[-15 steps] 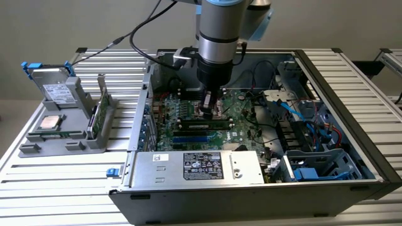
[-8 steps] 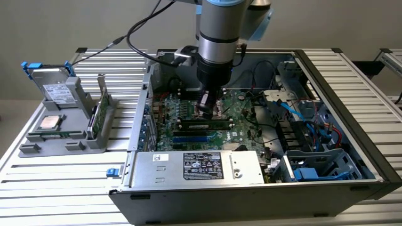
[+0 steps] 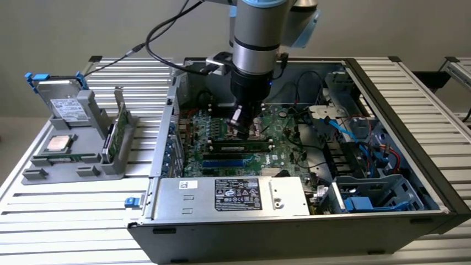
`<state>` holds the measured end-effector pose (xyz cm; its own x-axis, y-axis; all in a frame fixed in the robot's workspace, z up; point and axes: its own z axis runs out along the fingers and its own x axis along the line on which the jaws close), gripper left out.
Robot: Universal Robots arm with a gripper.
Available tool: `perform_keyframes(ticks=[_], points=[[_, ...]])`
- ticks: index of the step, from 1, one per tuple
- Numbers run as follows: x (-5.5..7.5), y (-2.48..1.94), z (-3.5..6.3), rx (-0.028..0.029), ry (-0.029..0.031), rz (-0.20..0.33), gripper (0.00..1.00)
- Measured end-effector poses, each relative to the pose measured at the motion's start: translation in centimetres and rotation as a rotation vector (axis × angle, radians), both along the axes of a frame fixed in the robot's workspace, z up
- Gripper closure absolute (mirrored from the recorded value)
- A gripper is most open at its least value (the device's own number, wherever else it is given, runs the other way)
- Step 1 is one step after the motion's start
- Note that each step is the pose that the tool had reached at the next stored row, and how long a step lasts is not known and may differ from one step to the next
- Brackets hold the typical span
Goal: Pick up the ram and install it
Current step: 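Press down the ram until it locks into place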
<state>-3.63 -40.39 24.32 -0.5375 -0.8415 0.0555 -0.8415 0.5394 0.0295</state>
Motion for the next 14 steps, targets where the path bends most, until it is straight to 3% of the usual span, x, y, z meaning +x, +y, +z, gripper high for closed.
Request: perform_keyframes(ticks=[14], points=[[0.00,0.00,0.00,-0.0001,0.0000,-0.203,0.90]])
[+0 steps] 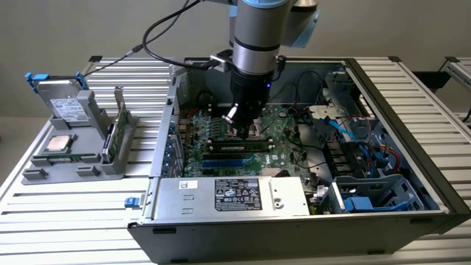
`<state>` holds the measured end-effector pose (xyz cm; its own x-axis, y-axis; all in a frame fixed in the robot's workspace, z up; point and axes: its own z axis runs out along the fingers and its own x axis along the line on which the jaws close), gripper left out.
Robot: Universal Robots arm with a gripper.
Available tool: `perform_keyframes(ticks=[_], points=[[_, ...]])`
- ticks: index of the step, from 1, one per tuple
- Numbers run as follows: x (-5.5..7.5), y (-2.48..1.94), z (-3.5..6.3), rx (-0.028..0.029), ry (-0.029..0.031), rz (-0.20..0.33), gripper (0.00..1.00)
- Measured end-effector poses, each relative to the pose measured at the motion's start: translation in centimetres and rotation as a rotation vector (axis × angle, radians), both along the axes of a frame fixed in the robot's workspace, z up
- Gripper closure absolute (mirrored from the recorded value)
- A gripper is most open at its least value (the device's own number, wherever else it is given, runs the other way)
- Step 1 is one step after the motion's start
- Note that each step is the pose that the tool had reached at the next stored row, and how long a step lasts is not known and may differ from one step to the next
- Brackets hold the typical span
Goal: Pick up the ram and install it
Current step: 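Press down the ram until it locks into place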
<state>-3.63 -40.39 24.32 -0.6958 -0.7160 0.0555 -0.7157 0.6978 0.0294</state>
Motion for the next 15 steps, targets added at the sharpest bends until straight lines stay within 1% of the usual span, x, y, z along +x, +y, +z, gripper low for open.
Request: perform_keyframes(ticks=[15], points=[[0.00,0.00,0.00,-0.0004,0.0000,-0.213,0.90]])
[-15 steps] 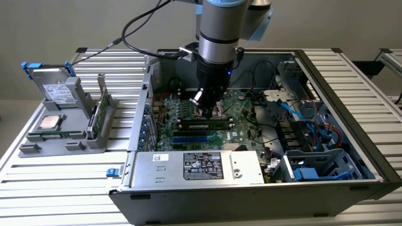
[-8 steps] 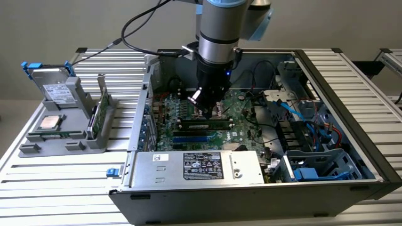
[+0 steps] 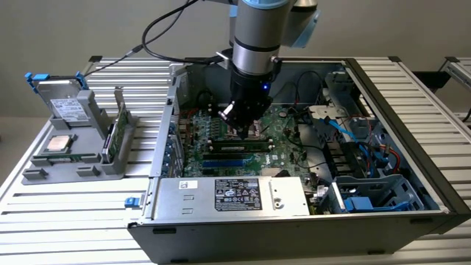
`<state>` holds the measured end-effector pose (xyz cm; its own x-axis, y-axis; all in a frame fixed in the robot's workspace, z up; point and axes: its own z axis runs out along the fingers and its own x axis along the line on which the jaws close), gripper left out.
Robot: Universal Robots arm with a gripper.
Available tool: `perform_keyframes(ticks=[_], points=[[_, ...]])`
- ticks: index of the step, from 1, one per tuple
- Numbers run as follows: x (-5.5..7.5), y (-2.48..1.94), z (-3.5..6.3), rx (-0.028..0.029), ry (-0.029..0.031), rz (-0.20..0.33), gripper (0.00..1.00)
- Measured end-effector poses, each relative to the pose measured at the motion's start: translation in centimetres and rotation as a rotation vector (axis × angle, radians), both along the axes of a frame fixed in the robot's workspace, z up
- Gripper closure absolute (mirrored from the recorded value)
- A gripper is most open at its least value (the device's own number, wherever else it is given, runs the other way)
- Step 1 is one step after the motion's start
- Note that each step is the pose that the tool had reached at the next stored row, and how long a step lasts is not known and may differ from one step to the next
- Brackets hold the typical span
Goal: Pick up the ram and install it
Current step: 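Press down the ram until it locks into place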
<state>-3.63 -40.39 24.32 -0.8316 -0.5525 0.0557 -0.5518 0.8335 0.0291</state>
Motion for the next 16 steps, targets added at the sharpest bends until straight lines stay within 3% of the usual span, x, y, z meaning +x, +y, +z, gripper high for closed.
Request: perform_keyframes(ticks=[16], points=[[0.00,0.00,0.00,-0.0015,0.0000,-0.226,0.90]])
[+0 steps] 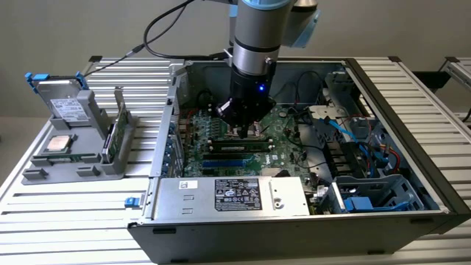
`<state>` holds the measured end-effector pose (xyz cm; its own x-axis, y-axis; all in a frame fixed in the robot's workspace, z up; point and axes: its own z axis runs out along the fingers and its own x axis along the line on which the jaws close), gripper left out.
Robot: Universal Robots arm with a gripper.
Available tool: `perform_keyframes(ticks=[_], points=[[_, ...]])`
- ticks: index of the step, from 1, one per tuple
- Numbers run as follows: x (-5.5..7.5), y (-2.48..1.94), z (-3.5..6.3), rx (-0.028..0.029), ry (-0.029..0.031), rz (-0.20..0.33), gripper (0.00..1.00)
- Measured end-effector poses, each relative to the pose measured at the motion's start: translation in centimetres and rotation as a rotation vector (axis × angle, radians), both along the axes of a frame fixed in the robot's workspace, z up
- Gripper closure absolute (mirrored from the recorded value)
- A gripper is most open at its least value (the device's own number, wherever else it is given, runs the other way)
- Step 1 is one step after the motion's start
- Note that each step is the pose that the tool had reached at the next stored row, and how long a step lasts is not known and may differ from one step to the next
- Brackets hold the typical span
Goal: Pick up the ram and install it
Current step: 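Press down the ram until it locks into place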
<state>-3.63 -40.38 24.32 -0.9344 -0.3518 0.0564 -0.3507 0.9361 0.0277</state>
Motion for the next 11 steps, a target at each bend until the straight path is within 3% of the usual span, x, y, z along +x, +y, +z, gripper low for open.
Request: perform_keyframes(ticks=[11], points=[[0.00,0.00,0.00,-0.0018,0.0000,-0.153,0.90]])
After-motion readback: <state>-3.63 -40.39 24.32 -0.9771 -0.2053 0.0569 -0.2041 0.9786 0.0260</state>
